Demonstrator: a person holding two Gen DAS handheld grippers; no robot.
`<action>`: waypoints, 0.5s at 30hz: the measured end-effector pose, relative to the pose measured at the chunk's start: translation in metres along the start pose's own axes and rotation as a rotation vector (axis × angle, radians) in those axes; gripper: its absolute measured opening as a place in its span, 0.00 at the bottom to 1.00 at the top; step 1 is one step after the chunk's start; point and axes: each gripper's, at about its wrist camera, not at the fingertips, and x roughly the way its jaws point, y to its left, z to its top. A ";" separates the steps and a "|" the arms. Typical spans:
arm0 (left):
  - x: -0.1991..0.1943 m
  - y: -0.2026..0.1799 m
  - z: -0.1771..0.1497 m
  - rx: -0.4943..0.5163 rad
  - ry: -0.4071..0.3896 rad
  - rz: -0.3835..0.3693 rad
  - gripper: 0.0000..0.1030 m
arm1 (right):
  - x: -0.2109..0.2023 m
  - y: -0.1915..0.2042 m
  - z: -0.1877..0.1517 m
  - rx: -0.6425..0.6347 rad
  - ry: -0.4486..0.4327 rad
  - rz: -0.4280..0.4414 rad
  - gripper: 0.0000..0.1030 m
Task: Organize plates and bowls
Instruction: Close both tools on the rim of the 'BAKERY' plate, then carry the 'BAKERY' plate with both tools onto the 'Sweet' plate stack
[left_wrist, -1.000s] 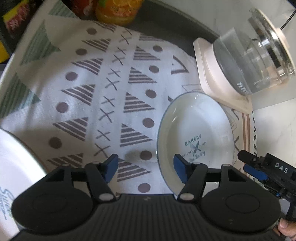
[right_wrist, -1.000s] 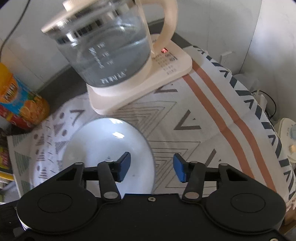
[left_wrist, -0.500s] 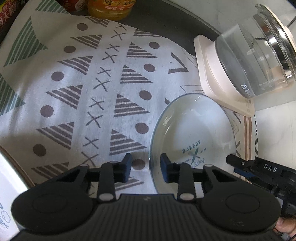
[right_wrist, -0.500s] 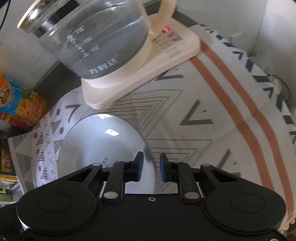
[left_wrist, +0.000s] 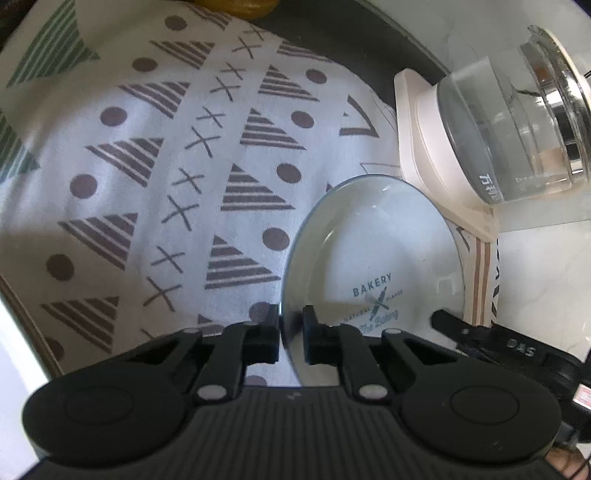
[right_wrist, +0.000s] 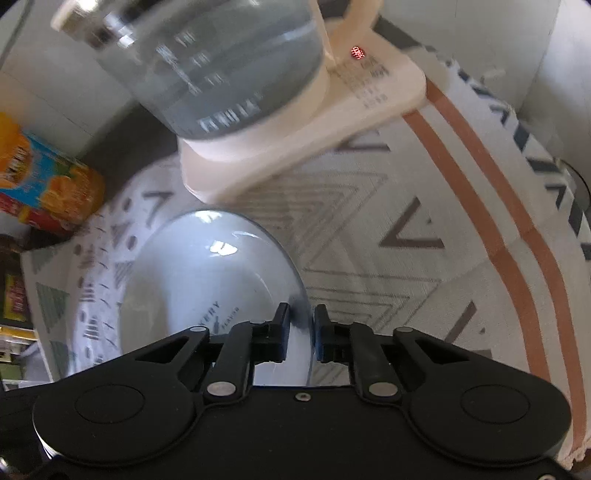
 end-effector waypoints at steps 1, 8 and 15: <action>-0.002 0.000 -0.001 0.000 -0.010 -0.004 0.10 | -0.005 0.001 0.000 -0.011 -0.014 0.012 0.09; -0.024 0.012 -0.001 -0.036 -0.053 -0.060 0.09 | -0.031 0.010 0.006 -0.046 -0.081 0.083 0.04; -0.059 0.022 -0.007 -0.056 -0.118 -0.089 0.09 | -0.051 0.030 0.002 -0.085 -0.125 0.112 0.04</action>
